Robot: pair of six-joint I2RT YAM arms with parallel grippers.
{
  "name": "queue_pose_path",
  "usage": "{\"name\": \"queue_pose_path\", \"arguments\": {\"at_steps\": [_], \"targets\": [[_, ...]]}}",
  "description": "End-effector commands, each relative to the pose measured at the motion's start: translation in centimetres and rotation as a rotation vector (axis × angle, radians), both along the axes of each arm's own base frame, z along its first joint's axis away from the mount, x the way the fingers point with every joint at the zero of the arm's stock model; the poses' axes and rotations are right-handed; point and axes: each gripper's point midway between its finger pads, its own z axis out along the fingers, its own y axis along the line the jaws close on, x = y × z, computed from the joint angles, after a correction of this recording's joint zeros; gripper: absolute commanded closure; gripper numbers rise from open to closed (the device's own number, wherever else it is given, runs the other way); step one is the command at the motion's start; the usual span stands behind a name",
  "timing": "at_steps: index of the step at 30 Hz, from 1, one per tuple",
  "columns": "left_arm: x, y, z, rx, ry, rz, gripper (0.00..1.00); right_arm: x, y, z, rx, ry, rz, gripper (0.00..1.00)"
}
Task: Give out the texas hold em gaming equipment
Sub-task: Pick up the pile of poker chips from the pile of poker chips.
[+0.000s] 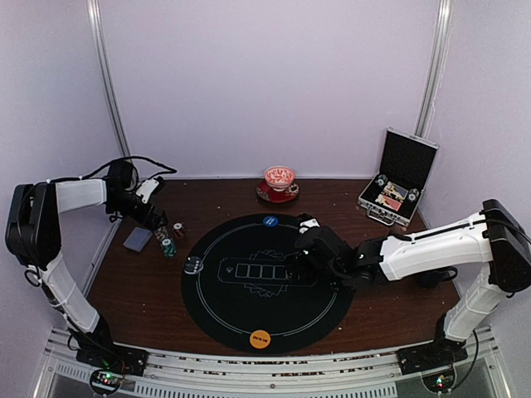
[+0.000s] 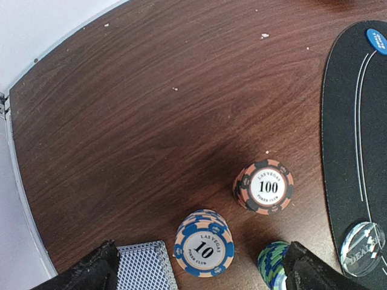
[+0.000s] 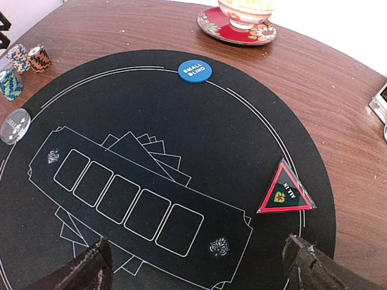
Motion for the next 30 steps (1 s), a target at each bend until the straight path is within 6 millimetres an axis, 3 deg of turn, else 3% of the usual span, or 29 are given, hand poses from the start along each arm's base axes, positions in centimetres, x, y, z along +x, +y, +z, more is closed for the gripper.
{"name": "queue_pose_path", "arguments": {"at_steps": [1,30], "targets": [[0.4,0.7,0.5,0.021,-0.017,0.009,0.04,0.2,0.2,0.0,-0.007,-0.004,-0.005,0.0],[0.9,1.3,-3.0,0.046,0.033,0.04,0.12,0.2,0.6,-0.7,-0.036,-0.003,0.0,0.0]]}}
